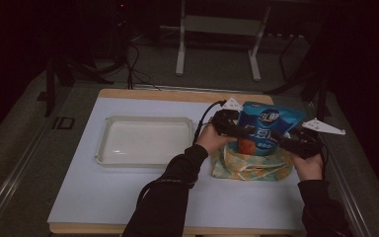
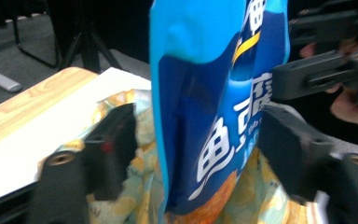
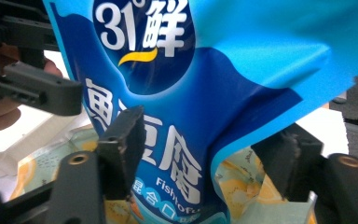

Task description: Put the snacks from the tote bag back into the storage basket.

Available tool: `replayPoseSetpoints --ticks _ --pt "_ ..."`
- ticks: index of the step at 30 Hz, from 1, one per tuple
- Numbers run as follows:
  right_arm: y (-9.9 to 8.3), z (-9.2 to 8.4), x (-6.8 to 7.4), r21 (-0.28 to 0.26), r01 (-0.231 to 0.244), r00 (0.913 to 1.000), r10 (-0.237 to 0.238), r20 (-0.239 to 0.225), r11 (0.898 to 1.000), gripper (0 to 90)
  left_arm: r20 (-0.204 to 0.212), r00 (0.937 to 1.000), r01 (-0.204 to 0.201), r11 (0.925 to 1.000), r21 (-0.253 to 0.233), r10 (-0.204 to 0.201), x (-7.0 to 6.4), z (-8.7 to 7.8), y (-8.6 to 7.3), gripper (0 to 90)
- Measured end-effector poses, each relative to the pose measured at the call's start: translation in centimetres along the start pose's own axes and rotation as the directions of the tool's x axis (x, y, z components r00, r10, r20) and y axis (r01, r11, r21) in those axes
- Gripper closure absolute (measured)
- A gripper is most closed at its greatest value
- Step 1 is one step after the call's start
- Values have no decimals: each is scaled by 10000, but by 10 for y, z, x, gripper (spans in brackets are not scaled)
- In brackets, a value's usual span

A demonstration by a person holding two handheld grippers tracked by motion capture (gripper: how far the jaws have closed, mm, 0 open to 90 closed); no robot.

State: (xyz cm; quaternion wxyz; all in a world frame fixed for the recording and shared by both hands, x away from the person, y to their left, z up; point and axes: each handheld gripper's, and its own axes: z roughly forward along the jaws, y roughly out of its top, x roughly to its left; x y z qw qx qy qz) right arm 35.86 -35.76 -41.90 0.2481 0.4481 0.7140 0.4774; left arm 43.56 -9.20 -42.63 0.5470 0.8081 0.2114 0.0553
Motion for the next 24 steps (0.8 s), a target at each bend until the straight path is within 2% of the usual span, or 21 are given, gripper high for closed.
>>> replayPoseSetpoints --ticks 1,2,4,5,6,7,9,10,11,13,16,20,24 --pt "0 1 0 54 13 10000 -13 15 10000 415 -48 10000 65 10000 24 -65 0 1 0 345" --pt "-2 4 -1 164 -113 9999 114 -77 9998 467 85 9999 92 9999 103 -93 0 2 0 434" --pt "-3 5 -2 204 -179 9997 182 -180 9996 498 107 9999 -10 9994 351 7 0 5 -2 462" --pt "-4 6 -1 266 -143 9998 148 -152 9995 517 299 9995 26 9990 442 -39 0 6 -3 464" --pt "-5 7 -1 327 -95 9998 100 -171 9994 542 288 9996 -27 9985 552 11 -1 7 -4 518" --pt "-5 8 0 393 -97 9998 104 -173 9992 581 255 9996 -132 9977 659 115 -2 8 -5 518" --pt "-7 9 0 410 -115 9996 126 -261 9991 638 79 9999 -138 9985 538 134 -3 8 -7 564" --pt "-7 10 2 372 13 9996 -3 -280 9993 700 121 9999 -62 9989 461 57 -1 7 -7 620" --pt "-7 10 2 372 13 9996 -3 -280 9993 700 67 10000 -46 9992 399 43 0 7 -7 620" --pt "-6 10 3 385 62 9996 -51 -267 9992 748 118 9999 -35 9994 358 31 1 6 -8 688" --pt "-6 11 4 423 154 9994 -140 -332 9990 806 117 9997 -211 9989 421 206 0 6 -7 745" --pt "-5 12 5 475 269 9993 -256 -280 9985 857 104 9996 -276 9981 547 270 -1 7 -6 778" --pt "-4 13 7 465 271 9995 -262 -195 9986 868 85 9993 -373 9970 680 368 -2 6 -4 805"
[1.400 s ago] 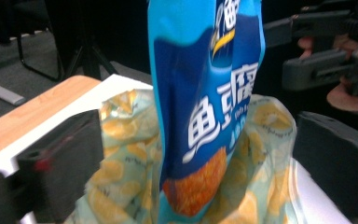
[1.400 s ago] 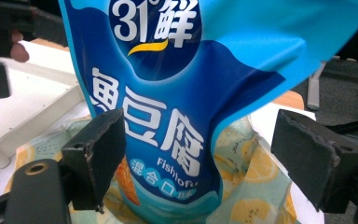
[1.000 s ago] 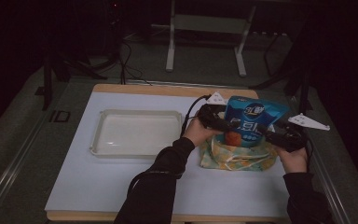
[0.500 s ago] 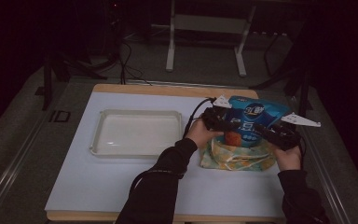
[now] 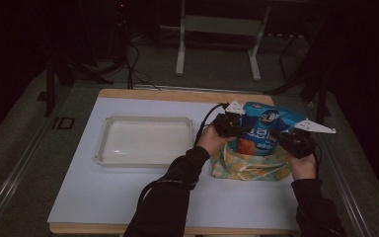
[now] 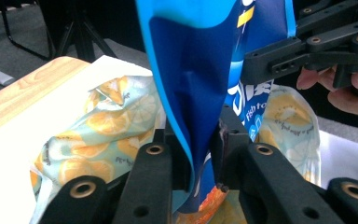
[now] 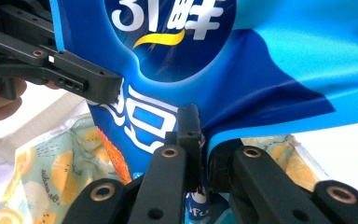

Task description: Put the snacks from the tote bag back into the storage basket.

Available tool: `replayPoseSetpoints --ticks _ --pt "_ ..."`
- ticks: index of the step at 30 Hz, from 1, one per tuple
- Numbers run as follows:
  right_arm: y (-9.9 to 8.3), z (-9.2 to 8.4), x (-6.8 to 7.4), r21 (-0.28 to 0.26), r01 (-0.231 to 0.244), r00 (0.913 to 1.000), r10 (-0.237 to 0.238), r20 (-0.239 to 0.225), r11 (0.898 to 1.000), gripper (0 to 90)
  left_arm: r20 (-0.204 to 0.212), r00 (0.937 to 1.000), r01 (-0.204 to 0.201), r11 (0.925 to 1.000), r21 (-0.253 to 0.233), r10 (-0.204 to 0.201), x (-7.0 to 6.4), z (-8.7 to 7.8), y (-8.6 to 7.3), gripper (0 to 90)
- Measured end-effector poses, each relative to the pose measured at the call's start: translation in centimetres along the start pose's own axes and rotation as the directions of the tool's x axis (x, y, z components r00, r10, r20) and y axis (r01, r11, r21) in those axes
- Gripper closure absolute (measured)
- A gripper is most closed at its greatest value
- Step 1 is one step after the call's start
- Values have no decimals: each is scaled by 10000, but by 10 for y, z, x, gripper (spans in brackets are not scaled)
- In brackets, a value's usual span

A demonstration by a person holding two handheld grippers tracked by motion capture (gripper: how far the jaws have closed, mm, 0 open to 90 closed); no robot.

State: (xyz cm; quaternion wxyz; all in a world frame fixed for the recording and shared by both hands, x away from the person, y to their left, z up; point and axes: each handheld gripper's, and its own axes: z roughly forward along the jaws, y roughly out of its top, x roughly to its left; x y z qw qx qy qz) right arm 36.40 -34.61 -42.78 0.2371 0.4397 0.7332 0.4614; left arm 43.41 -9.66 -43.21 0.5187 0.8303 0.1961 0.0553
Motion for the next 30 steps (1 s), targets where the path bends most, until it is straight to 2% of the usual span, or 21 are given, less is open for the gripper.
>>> replayPoseSetpoints --ticks 3,21,24,30 --pt "2 -1 2 -14 23 10000 -23 -66 10000 875 28 9999 133 9999 3 -133 1 -3 2 813" --pt "36 -21 14 -520 390 9992 -396 -110 9979 882 -51 9994 -348 9994 -84 347 -7 -34 40 869" --pt "43 -26 15 -654 323 9993 -335 -172 9973 883 -81 9992 -387 9990 -207 385 -9 -40 47 871" --pt "58 -34 21 -838 504 9985 -520 -165 9952 884 -75 9988 -486 9981 -384 484 -11 -54 56 877"
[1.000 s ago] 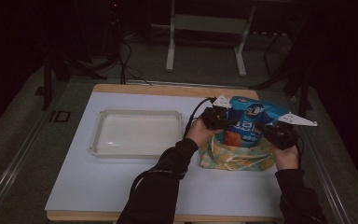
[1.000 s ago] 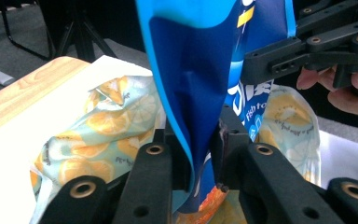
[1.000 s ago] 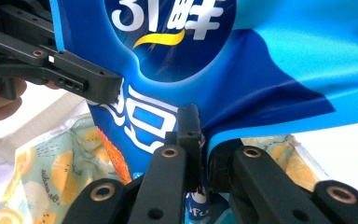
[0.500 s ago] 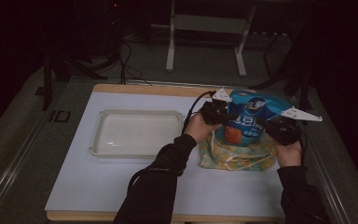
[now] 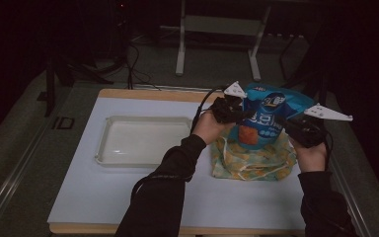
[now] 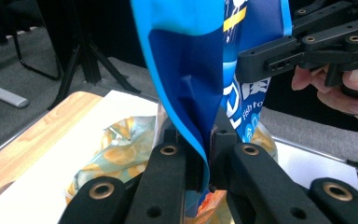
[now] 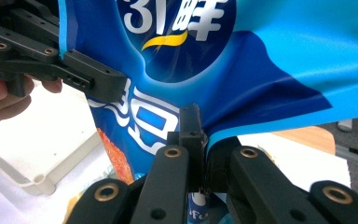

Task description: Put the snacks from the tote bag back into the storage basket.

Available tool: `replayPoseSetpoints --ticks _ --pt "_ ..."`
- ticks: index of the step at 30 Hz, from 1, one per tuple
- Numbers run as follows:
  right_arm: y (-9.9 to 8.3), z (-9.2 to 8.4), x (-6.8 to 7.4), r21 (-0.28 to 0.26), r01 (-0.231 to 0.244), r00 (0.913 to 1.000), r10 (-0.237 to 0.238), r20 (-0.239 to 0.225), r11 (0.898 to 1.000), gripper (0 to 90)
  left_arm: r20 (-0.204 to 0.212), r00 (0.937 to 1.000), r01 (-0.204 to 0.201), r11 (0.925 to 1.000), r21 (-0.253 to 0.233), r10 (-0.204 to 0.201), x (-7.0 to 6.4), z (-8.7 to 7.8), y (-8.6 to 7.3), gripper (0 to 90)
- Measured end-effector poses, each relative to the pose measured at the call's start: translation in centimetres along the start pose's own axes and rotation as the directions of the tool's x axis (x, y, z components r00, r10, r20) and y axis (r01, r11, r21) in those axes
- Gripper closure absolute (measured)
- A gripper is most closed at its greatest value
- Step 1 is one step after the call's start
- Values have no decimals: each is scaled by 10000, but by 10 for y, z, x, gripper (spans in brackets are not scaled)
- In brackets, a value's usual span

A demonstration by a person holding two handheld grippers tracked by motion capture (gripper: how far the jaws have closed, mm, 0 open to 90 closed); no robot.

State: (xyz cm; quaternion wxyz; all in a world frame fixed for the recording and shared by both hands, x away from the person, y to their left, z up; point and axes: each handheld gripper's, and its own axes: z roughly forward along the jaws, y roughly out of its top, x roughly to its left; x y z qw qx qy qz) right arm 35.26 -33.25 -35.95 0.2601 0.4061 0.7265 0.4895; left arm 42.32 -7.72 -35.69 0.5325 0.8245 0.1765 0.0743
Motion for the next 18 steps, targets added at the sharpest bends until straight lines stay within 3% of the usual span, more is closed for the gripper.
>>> replayPoseSetpoints --ticks 8,18 --pt "15 2 13 -78 224 9997 -225 -132 9997 885 -215 9998 -20 9999 -166 16 1 -21 2 879" --pt "32 16 38 -79 512 9976 -515 -453 9987 885 -631 9980 40 9997 -250 -56 6 -57 -4 880"
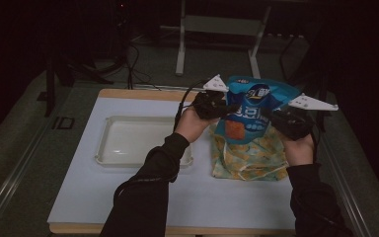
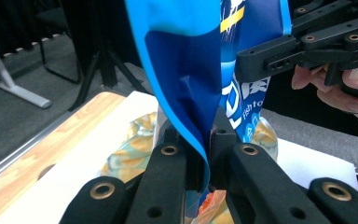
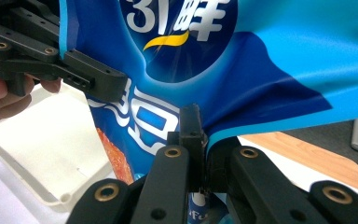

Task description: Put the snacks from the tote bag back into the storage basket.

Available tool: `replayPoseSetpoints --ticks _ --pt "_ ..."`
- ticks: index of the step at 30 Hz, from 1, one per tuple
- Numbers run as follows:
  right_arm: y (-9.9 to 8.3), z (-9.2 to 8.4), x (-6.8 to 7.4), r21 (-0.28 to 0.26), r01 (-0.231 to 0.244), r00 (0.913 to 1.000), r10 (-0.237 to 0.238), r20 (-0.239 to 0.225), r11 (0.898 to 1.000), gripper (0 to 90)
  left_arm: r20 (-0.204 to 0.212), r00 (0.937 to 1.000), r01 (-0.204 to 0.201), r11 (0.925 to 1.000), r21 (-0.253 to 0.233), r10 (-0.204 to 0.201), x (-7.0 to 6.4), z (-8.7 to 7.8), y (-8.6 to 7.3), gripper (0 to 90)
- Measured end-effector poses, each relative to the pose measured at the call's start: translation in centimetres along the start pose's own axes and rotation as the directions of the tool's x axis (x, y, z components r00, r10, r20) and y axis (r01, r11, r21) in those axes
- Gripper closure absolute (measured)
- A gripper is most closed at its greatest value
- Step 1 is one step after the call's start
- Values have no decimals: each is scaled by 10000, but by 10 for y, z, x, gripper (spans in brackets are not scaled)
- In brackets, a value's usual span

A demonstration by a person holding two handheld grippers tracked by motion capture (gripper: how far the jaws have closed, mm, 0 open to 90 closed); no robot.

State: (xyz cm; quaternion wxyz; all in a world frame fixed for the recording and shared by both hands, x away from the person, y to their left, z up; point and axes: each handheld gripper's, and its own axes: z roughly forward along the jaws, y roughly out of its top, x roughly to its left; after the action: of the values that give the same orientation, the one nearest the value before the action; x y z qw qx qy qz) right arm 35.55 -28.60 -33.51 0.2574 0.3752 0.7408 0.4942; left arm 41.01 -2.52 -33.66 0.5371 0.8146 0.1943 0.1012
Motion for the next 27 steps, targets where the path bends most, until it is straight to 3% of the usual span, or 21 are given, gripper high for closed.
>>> replayPoseSetpoints --ticks 9,27 --pt "14 18 25 -59 295 9986 -298 -438 9995 885 -458 9990 -8 10000 -17 8 6 -36 -9 882" --pt "32 60 77 10 720 9895 -713 -1254 9974 886 -1207 9917 443 9990 -110 -454 22 -100 -39 884"
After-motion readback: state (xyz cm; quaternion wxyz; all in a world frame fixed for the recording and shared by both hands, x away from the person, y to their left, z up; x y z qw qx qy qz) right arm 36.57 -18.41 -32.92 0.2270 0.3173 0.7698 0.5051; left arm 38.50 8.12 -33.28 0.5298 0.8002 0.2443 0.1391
